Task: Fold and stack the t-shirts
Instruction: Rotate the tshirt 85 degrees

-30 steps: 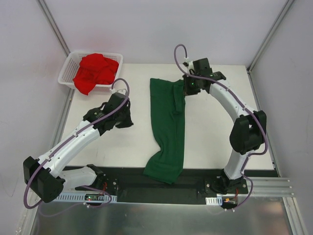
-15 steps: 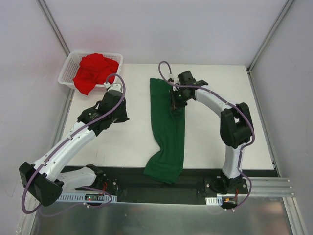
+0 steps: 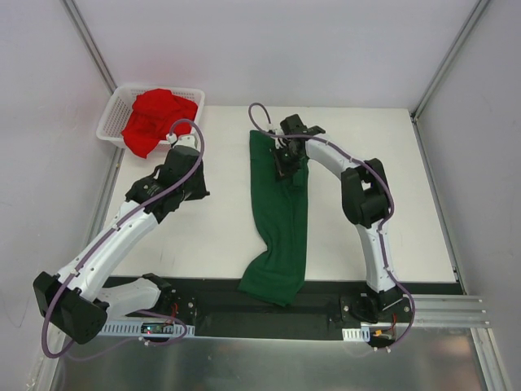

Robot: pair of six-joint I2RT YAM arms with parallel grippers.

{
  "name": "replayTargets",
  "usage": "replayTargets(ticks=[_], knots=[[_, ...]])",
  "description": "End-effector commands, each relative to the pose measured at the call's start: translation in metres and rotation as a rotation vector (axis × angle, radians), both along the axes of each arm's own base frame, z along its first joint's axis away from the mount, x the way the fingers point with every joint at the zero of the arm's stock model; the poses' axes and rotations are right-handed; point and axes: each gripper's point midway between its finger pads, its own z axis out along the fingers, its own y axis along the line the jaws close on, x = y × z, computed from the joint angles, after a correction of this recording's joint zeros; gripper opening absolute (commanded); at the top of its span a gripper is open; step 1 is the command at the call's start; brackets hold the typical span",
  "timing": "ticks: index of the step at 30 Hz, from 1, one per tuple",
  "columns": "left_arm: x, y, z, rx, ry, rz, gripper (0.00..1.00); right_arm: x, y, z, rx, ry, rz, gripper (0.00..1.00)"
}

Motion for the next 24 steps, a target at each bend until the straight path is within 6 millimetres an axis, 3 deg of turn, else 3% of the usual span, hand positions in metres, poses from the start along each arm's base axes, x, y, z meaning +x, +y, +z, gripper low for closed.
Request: replayTargets(ticks=[1,12,24], knots=[[0.008,0.002,0.0,0.007,-0.014,-0.006,0.0,0.014,-0.006,0.014,-0.068,-0.067,0.035,0.01],[0.017,0.002,-0.005,0.015,0.001,-0.006,0.0,0.037,-0.013,0.007,-0.151,-0.128,0.09,0.01],[0.024,0.003,-0.012,0.026,0.02,0.003,0.0,0.04,-0.008,-0.004,-0.142,-0.142,0.16,0.01]])
